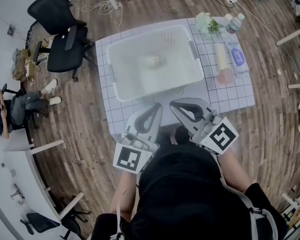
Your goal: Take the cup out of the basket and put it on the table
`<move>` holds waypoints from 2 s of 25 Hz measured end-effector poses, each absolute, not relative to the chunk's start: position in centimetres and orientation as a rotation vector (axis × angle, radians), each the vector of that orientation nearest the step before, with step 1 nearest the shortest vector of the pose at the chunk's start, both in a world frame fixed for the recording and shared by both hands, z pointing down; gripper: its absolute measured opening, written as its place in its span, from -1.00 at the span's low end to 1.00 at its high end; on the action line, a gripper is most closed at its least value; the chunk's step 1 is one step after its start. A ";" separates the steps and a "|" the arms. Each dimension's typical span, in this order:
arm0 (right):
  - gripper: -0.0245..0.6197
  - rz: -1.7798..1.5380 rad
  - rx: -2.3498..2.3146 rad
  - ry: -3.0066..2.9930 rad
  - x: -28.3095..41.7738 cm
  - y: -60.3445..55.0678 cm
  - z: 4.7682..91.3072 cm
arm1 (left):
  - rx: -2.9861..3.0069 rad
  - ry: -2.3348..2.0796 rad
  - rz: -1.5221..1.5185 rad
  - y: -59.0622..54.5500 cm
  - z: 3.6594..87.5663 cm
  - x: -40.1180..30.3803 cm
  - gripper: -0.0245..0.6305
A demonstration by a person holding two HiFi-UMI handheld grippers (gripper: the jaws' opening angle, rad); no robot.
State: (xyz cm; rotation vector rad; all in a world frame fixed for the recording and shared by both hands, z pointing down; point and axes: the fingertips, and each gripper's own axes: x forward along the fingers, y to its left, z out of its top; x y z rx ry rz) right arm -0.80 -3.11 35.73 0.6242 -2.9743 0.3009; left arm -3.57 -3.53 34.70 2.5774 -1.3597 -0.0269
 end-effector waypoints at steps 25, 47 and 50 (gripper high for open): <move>-0.65 0.241 0.556 -2.898 -4.3 -10.2 37.8 | 2.565 -1.353 -0.003 -6.8 35.9 -5.6 -0.89; -0.34 0.175 0.546 -2.784 -7.1 -20.0 41.4 | 2.533 -1.356 0.028 -7.7 37.1 -6.7 -0.89; -0.30 0.178 0.527 -2.762 -7.5 -21.1 42.3 | 2.527 -1.365 -0.009 -8.0 36.6 -6.8 -0.89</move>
